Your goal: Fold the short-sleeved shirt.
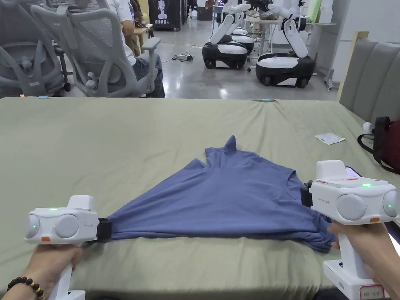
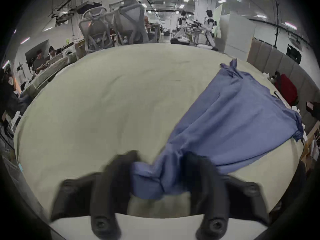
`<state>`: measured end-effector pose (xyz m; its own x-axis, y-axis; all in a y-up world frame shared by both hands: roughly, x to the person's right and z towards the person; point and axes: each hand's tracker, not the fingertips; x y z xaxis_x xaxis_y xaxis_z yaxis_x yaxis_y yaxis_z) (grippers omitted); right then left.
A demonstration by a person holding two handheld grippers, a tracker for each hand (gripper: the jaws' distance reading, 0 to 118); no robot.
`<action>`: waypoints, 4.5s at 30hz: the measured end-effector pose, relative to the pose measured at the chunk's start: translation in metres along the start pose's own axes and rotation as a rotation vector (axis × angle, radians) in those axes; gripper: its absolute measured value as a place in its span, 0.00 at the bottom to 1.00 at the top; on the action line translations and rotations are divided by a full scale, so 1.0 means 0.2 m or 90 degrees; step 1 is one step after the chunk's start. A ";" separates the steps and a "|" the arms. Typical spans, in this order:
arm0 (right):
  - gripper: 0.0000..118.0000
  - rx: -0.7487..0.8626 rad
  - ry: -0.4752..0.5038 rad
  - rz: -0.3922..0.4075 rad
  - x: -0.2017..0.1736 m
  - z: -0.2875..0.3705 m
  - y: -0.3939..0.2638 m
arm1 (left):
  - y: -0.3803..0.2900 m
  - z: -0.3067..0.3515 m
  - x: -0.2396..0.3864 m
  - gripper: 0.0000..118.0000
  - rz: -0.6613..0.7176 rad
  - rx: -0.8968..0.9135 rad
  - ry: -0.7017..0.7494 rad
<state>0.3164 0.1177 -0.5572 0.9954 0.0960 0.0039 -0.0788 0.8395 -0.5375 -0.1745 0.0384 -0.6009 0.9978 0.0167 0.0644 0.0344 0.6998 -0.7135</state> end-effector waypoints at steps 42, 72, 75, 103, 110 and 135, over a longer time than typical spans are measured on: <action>0.03 -0.163 0.100 0.105 -0.12 -1.41 1.06 | 0.65 -0.13 0.13 0.07 0.005 0.085 -0.055; 0.03 0.321 -0.263 0.058 0.49 -0.05 2.62 | 2.77 0.61 0.28 0.07 -0.050 0.421 -0.011; 0.03 0.326 -0.261 0.053 0.51 -0.09 2.62 | 2.80 0.60 0.28 0.07 -0.035 0.436 -0.016; 0.03 0.173 -0.147 0.010 0.40 -0.33 1.34 | 1.56 0.10 0.15 0.07 0.011 0.293 -0.100; 0.03 0.113 -0.134 0.008 0.38 -0.05 0.61 | 0.76 0.32 0.18 0.07 0.011 0.254 -0.097; 0.84 -0.123 -0.079 -0.016 0.30 -0.03 -0.37 | -0.07 0.18 0.20 1.00 -0.019 0.036 0.000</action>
<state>0.3824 0.0578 -0.5229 0.9817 0.1511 0.1160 -0.0305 0.7256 -0.6874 -0.1373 0.0560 -0.5631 0.9964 -0.0050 0.0845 0.0606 0.7396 -0.6703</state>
